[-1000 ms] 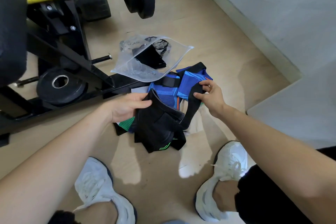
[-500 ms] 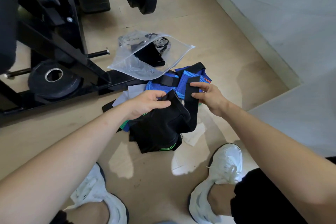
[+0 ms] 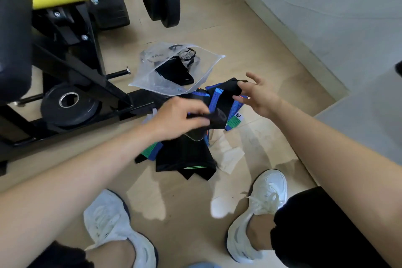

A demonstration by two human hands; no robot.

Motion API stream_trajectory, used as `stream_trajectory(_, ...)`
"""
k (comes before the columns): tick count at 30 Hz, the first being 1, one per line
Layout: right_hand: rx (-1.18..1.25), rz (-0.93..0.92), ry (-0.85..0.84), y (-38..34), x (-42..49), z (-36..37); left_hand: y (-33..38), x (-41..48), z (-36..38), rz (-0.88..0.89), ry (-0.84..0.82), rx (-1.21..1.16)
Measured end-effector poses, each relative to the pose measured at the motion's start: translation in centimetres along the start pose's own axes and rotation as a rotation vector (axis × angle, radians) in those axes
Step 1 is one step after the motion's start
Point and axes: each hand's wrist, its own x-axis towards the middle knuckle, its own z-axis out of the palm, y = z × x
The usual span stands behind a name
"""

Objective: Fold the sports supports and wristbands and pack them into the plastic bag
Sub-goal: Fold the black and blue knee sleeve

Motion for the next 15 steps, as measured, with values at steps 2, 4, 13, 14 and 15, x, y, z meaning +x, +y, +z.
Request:
stream_trajectory(2,-0.010,0.021,0.002,-0.2,-0.4,-0.3,-2.0,-2.0,3.5,0.010,-0.050,0.233)
stream_trajectory(4,-0.075,0.049,-0.018,0.3,-0.7,-0.8,-4.3,-3.7,6.8,-0.107,-0.155,0.339)
stream_trajectory(13,-0.209,0.072,-0.011,3.8,-1.6,-0.7,-9.8,-3.3,9.1,-0.198,-0.320,0.415)
stream_trajectory(14,-0.203,0.075,-0.019,3.8,-1.6,-0.5,-10.1,-2.5,8.6,-0.183,-0.290,0.491)
stream_trajectory(15,-0.203,0.078,-0.030,3.7,-1.5,-0.3,-10.5,-1.7,8.3,-0.178,-0.297,0.559)
